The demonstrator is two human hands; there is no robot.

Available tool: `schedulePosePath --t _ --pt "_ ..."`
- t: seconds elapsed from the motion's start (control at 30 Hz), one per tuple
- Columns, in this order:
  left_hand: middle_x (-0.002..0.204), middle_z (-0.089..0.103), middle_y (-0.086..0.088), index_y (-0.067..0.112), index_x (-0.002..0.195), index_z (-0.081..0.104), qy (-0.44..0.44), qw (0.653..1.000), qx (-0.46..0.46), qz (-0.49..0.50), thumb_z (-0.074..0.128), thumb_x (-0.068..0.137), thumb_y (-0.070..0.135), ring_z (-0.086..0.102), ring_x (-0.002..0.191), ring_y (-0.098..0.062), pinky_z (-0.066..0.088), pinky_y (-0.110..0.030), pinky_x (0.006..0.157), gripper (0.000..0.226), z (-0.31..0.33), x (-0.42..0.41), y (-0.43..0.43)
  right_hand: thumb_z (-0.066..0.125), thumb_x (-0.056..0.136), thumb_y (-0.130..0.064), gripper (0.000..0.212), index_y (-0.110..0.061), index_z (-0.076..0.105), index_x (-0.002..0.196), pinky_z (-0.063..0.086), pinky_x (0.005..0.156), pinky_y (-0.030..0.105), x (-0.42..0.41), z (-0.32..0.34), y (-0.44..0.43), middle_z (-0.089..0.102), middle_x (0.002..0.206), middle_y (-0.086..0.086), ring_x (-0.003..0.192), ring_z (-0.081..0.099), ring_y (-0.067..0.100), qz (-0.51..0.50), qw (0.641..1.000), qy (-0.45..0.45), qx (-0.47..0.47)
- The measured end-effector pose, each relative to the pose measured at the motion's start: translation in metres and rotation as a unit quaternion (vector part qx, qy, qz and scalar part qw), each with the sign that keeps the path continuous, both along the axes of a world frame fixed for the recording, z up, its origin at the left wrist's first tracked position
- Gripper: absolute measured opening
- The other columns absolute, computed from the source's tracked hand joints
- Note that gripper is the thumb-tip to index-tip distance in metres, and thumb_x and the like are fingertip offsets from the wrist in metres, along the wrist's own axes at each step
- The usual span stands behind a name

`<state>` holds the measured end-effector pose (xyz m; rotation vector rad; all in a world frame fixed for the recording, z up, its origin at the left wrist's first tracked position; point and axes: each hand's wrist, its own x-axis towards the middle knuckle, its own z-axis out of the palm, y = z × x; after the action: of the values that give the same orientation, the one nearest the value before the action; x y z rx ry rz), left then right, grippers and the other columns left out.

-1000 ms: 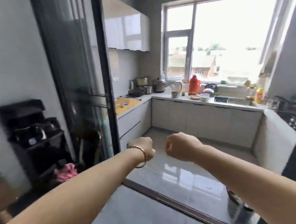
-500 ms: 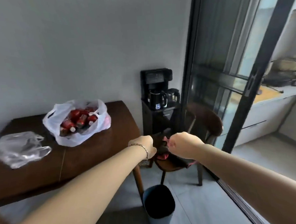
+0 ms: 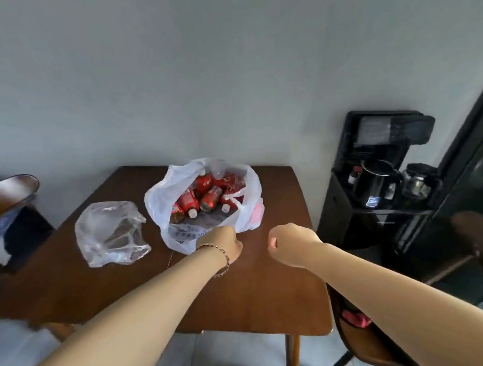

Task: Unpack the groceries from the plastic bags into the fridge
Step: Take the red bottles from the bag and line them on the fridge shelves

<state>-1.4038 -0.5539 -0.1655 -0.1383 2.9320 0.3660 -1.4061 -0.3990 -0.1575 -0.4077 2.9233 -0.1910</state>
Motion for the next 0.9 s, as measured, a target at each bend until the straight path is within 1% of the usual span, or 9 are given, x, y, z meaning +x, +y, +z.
schedulePosePath --t 0.13,0.2,0.3,0.43,0.53,0.6,0.67,0.8,0.9 --pt "0.102 0.066 -0.012 0.008 0.101 0.064 -0.005 0.999 0.011 0.031 0.046 0.094 0.027 0.061 0.097 -0.031 0.045 -0.033 0.075 0.027 -0.013 -0.046 -0.032 0.038 0.096 -0.022 0.028 -0.015 0.060 0.111 0.050 0.078 0.032 -0.063 -0.017 -0.032 0.064 0.105 0.004 0.093 0.063 0.024 0.015 1.000 -0.021 0.003" --pt "0.104 0.065 -0.013 0.007 0.102 0.064 -0.013 0.999 0.006 0.031 0.047 0.093 0.027 0.060 0.100 -0.031 0.046 -0.036 0.081 0.028 -0.020 -0.070 -0.048 0.041 0.096 -0.022 0.028 -0.012 0.061 0.112 0.048 0.080 0.034 -0.086 -0.022 -0.050 0.063 0.109 0.007 0.100 0.061 0.027 0.022 0.999 -0.045 -0.010" --pt "0.106 0.064 -0.013 0.009 0.107 0.060 -0.035 0.999 -0.013 0.019 0.046 0.094 0.027 0.060 0.099 -0.031 0.047 -0.034 0.079 0.027 -0.035 -0.116 -0.084 0.041 0.097 -0.013 0.028 -0.007 0.059 0.118 0.048 0.085 0.034 -0.126 -0.039 -0.089 0.061 0.117 0.010 0.111 0.056 0.027 0.004 0.996 -0.072 -0.048" --pt "0.111 0.062 -0.010 0.011 0.115 0.055 -0.063 0.998 -0.015 -0.005 0.044 0.095 0.028 0.059 0.102 -0.030 0.048 -0.036 0.084 0.028 -0.064 -0.169 -0.125 0.040 0.095 -0.019 0.027 -0.014 0.061 0.111 0.046 0.076 0.030 -0.174 -0.064 -0.131 0.063 0.110 0.006 0.100 0.060 0.027 -0.025 0.997 -0.062 -0.041" --pt "0.119 0.058 -0.011 0.013 0.116 0.054 -0.108 0.993 -0.025 -0.029 0.040 0.095 0.027 0.057 0.107 -0.030 0.047 -0.037 0.087 0.029 -0.088 -0.206 -0.149 0.041 0.093 -0.020 0.024 -0.014 0.062 0.100 0.044 0.072 0.030 -0.205 -0.081 -0.163 0.064 0.106 0.005 0.091 0.057 0.025 -0.046 0.995 -0.076 -0.040" --pt "0.124 0.055 -0.011 0.012 0.120 0.048 -0.128 0.990 -0.041 -0.052 0.038 0.096 0.024 0.056 0.110 -0.031 0.045 -0.037 0.087 0.029 -0.106 -0.234 -0.163 0.043 0.092 -0.021 0.022 -0.014 0.062 0.101 0.045 0.074 0.030 -0.228 -0.099 -0.183 0.064 0.105 0.006 0.089 0.056 0.025 -0.074 0.991 -0.091 -0.059" --pt "0.127 0.052 -0.011 0.015 0.124 0.045 -0.135 0.987 -0.055 -0.070 0.037 0.096 0.022 0.057 0.110 -0.030 0.045 -0.037 0.085 0.030 -0.120 -0.252 -0.172 0.046 0.091 -0.023 0.025 -0.014 0.058 0.112 0.047 0.082 0.032 -0.241 -0.111 -0.195 0.060 0.113 0.007 0.100 0.057 0.027 -0.097 0.985 -0.119 -0.084" --pt "0.137 0.037 -0.011 0.020 0.138 0.034 -0.150 0.980 -0.085 -0.096 0.045 0.094 0.019 0.049 0.119 -0.031 0.045 -0.040 0.090 0.046 -0.151 -0.286 -0.186 0.053 0.091 -0.027 0.054 -0.015 0.033 0.139 0.042 0.094 0.037 -0.275 -0.141 -0.210 0.039 0.133 0.010 0.120 0.048 0.030 -0.131 0.964 -0.213 -0.090" --pt "0.143 0.028 -0.005 0.022 0.141 0.031 -0.162 0.975 -0.115 -0.098 0.051 0.092 0.015 0.043 0.123 -0.029 0.044 -0.041 0.093 0.054 -0.174 -0.304 -0.200 0.054 0.091 -0.018 0.070 -0.012 0.015 0.149 0.036 0.104 0.040 -0.303 -0.158 -0.218 0.026 0.146 0.015 0.132 0.035 0.034 -0.139 0.953 -0.251 -0.099"
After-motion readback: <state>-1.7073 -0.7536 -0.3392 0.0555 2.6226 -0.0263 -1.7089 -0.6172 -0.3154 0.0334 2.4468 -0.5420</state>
